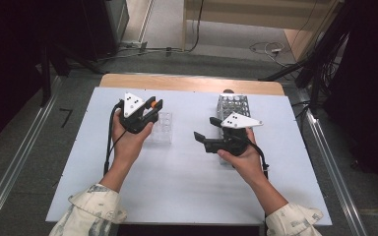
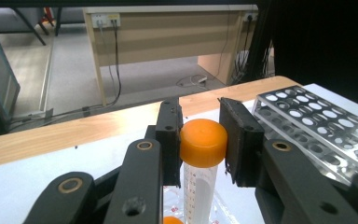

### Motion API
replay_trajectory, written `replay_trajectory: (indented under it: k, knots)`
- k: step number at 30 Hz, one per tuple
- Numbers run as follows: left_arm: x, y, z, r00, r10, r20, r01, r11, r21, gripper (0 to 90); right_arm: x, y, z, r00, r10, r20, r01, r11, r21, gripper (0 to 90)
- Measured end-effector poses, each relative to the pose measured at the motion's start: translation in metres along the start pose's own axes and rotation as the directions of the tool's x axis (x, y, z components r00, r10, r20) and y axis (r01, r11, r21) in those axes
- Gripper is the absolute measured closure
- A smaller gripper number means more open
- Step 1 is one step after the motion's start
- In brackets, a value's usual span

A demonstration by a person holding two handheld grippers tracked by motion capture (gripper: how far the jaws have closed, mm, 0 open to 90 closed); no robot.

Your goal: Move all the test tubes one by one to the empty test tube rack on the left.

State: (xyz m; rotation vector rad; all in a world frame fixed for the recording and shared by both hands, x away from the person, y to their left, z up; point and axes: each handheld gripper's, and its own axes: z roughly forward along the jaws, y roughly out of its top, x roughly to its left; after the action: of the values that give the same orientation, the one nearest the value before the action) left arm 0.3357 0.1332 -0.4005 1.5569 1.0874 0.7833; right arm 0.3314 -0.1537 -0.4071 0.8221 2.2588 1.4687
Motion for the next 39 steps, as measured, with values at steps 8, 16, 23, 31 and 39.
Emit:
replay_trajectory:
  k: [8,16,23,31,39]
  knots:
    - [-0.004,-0.010,0.005,0.9998,0.021,-0.002,-0.021,0.9991,0.037,70.6,-0.005,-0.004,-0.008,0.9998,0.018,0.012,-0.018,1.000,-0.015,20.3]
    - [-0.007,-0.027,0.008,0.9982,0.058,-0.015,-0.057,0.9948,0.085,70.5,-0.012,-0.011,-0.017,0.9991,0.036,0.023,-0.035,0.999,-0.026,20.4]
    - [-0.012,-0.034,0.009,0.9944,0.104,-0.022,-0.101,0.9894,0.104,70.1,-0.016,-0.016,-0.020,0.9982,0.050,0.032,-0.050,0.998,-0.028,20.4]
    - [-0.013,-0.031,0.006,0.9980,0.063,-0.007,-0.062,0.9950,0.078,48.8,-0.017,-0.017,-0.020,0.9980,0.052,0.036,-0.051,0.998,-0.027,20.4]
    - [-0.010,-0.023,-0.011,0.9999,0.001,-0.014,0.000,0.9979,0.065,32.9,-0.021,-0.019,-0.024,0.9968,0.063,0.048,-0.062,0.998,-0.030,20.4]
